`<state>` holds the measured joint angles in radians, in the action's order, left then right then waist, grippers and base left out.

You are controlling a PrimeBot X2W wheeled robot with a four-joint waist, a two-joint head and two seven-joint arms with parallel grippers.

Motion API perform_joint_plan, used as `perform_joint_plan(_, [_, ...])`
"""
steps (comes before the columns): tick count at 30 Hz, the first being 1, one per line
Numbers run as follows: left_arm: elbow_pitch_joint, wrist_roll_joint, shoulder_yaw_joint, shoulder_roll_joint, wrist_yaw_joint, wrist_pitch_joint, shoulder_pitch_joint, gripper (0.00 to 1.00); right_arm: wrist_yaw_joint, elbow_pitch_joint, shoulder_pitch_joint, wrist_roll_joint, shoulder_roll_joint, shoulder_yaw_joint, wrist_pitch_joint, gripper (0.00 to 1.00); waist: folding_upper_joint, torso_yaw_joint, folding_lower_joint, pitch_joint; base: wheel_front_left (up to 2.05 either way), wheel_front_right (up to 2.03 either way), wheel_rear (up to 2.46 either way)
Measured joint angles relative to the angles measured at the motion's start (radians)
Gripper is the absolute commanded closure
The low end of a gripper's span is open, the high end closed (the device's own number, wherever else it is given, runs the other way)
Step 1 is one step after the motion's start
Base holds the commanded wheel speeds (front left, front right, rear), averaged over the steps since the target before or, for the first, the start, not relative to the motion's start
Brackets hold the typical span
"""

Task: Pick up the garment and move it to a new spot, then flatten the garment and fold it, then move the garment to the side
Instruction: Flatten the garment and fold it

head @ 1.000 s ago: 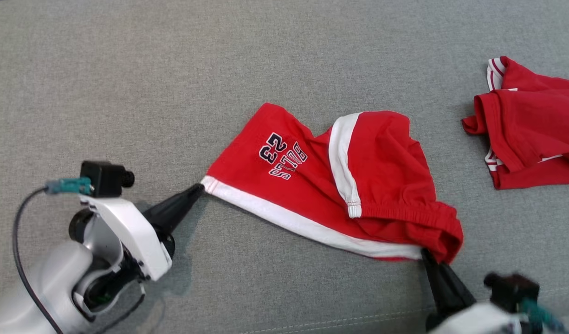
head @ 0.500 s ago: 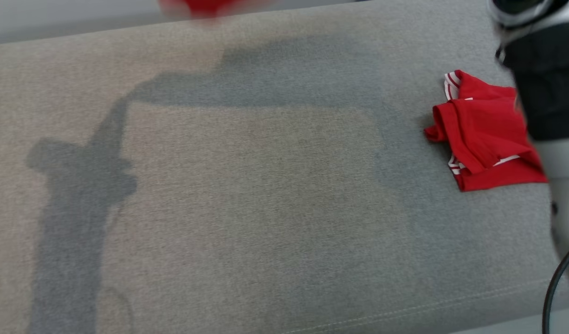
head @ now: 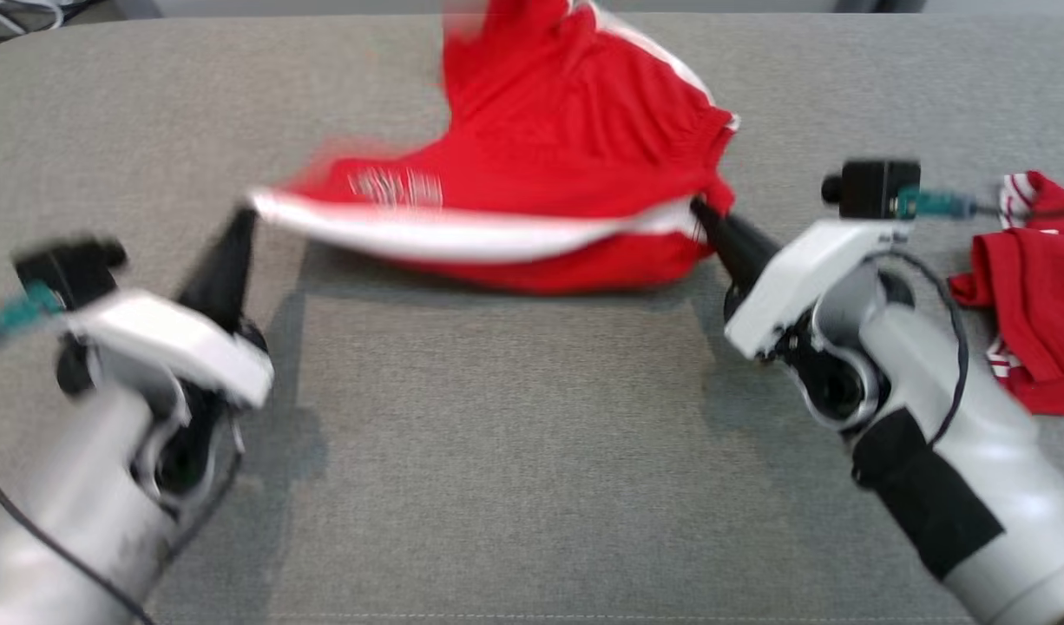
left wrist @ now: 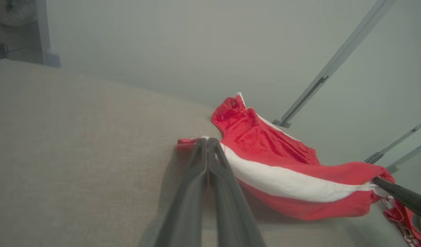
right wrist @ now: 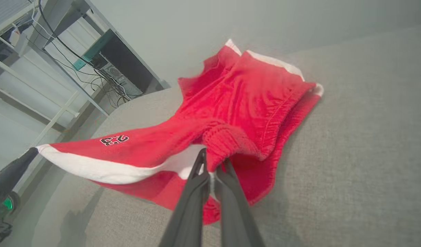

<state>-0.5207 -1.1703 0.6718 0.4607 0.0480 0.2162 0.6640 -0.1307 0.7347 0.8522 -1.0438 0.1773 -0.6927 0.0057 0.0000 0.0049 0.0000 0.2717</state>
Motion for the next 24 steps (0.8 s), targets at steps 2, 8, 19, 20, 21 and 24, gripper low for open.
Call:
perform_joint_plan(2, [0.017,0.016,0.009,-0.002,-0.028,0.015,-0.069,1.0,0.0,-0.036,-0.051,-0.026,0.005,-0.009,-0.021,1.0,0.0,0.01,0.0,0.002,0.0,0.0,0.0])
perform_joint_plan(8, [0.155,0.089,-0.034,0.033,-0.128,0.032,-0.202,1.0,0.0,-0.163,-0.189,-0.05,0.075,-0.041,-0.051,1.0,0.0,0.013,0.0,-0.021,0.0,0.0,0.0])
perform_joint_plan(19, [0.423,0.123,-0.088,0.1,-0.274,0.032,-0.489,1.0,0.0,-0.236,-0.432,0.078,0.145,-0.007,-0.069,1.0,0.0,0.016,0.0,-0.058,0.0,0.0,0.0])
perform_joint_plan(20, [0.423,0.123,-0.088,0.1,-0.274,0.032,-0.489,1.0,0.0,-0.236,-0.432,0.078,0.145,-0.007,-0.069,1.0,0.0,0.016,0.0,-0.058,0.0,0.0,0.0])
perform_joint_plan(21, [0.437,0.121,-0.086,0.1,-0.279,0.032,-0.507,1.0,0.0,-0.236,-0.452,0.089,0.141,0.011,-0.071,1.0,0.0,0.017,-0.0001,-0.059,0.0,0.0,0.0])
perform_joint_plan(24, [0.464,0.117,-0.081,0.098,-0.297,0.031,-0.547,1.0,0.0,-0.244,-0.499,0.117,0.128,0.048,-0.07,1.0,0.0,0.016,-0.0001,-0.064,0.0,0.0,0.0])
